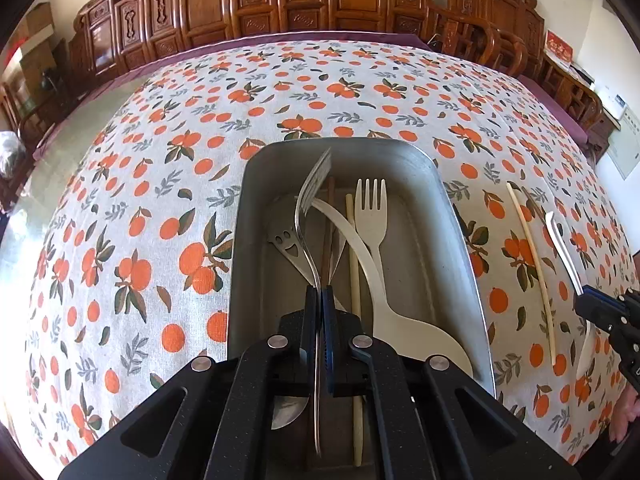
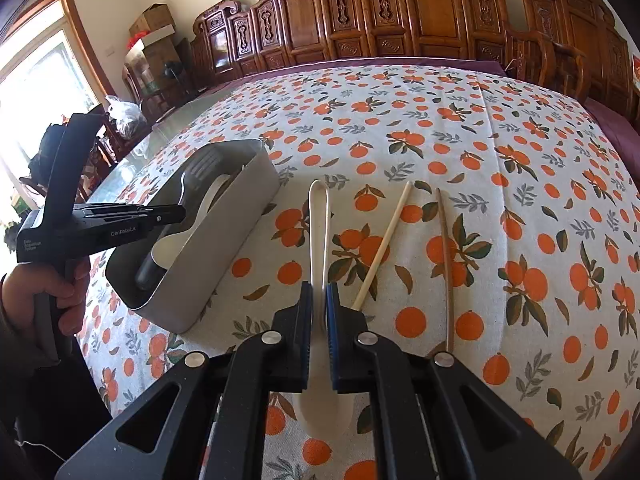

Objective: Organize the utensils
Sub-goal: 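Lower the metal fork into the tray and open the left tool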

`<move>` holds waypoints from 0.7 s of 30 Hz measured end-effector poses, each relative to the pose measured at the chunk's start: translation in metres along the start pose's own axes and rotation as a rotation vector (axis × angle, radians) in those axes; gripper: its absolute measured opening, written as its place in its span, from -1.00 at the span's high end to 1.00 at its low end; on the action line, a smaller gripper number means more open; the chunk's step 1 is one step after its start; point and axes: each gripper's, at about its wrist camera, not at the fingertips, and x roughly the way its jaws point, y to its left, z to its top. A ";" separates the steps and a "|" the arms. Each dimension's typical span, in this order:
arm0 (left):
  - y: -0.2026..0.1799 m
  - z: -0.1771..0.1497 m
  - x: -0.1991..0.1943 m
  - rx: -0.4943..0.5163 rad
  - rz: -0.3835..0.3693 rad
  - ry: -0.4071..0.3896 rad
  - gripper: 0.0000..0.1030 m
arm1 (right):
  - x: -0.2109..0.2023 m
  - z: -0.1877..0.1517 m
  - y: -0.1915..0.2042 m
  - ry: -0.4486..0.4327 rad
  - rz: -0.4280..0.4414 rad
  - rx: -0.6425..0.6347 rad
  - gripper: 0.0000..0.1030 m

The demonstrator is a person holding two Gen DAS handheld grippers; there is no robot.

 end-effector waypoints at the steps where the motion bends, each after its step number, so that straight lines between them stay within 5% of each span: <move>1: 0.000 0.000 0.000 0.000 0.001 0.001 0.96 | 0.000 0.000 -0.001 -0.001 -0.002 0.002 0.84; 21: 0.002 -0.030 -0.072 0.048 -0.044 -0.183 0.66 | -0.008 0.000 0.030 0.013 -0.011 -0.055 0.84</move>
